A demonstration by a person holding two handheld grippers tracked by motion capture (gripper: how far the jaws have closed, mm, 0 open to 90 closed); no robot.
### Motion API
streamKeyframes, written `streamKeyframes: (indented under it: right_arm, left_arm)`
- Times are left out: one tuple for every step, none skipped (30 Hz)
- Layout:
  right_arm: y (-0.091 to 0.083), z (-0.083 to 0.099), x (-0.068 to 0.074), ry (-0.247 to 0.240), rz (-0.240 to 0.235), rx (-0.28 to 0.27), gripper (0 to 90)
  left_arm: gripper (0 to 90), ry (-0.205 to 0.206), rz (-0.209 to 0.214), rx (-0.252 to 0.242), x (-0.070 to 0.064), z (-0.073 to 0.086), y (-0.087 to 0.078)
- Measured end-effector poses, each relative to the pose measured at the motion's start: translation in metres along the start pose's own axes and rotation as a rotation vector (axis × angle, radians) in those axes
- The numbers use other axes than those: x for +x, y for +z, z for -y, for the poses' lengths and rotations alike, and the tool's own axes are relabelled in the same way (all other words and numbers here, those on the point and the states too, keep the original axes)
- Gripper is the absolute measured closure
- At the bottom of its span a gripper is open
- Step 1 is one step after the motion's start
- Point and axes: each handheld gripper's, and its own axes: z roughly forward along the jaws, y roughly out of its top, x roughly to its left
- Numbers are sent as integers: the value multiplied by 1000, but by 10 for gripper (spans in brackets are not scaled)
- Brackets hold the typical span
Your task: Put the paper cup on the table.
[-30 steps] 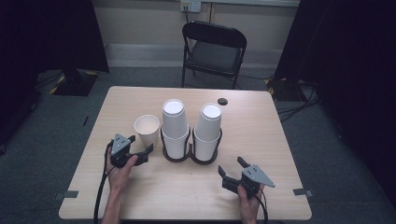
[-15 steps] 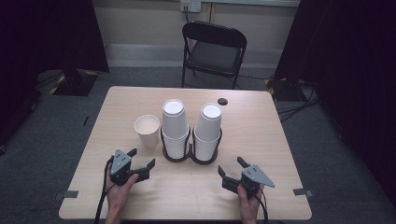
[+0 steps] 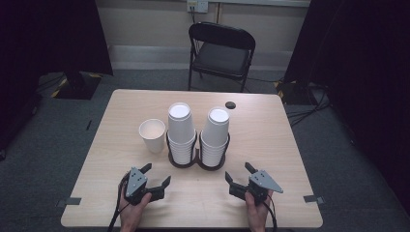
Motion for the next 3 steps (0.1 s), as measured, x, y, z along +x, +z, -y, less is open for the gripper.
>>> streamKeyframes:
  right_arm:
    - [0, 0, 0, 0, 0, 0, 148]
    - [0, 0, 0, -1, 2, 1, 148]
    - [0, 0, 0, -2, 4, 2, 148]
  left_arm:
    - [156, 0, 0, 0, 0, 0, 0]
    - [156, -5, -5, -12, 0, 1, -1]
    - [156, -5, -5, -12, 0, 1, -1]
